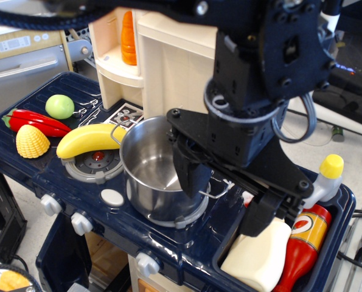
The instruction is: Put banana in pot or pan
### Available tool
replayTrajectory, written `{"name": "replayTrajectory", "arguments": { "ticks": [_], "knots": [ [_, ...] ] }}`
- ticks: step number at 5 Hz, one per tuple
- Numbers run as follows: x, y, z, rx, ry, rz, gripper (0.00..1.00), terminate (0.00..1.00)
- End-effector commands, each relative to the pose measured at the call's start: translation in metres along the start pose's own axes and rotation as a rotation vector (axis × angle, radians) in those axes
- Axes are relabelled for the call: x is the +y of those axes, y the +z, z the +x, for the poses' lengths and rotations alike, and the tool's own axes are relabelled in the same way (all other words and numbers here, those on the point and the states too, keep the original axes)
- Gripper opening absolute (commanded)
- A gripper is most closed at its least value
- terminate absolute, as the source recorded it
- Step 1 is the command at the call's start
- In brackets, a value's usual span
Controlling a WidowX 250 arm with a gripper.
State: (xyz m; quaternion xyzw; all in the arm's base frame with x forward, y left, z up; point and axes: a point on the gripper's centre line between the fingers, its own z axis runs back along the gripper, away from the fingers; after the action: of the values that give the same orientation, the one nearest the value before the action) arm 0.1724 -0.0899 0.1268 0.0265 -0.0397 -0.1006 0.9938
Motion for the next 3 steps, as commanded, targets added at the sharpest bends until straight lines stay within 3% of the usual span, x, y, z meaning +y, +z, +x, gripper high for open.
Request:
{"name": "replayTrajectory", "arguments": {
  "ticks": [1,2,3],
  "knots": [
    [0.089,0.031,0.006,0.019,-0.294,-0.032,1.00,0.00],
    [0.137,0.027,0.017,0.036,-0.482,-0.036,1.00,0.00],
    [0.170,0.015,0.016,0.002,-0.610,0.017,1.00,0.00]
  ]
}}
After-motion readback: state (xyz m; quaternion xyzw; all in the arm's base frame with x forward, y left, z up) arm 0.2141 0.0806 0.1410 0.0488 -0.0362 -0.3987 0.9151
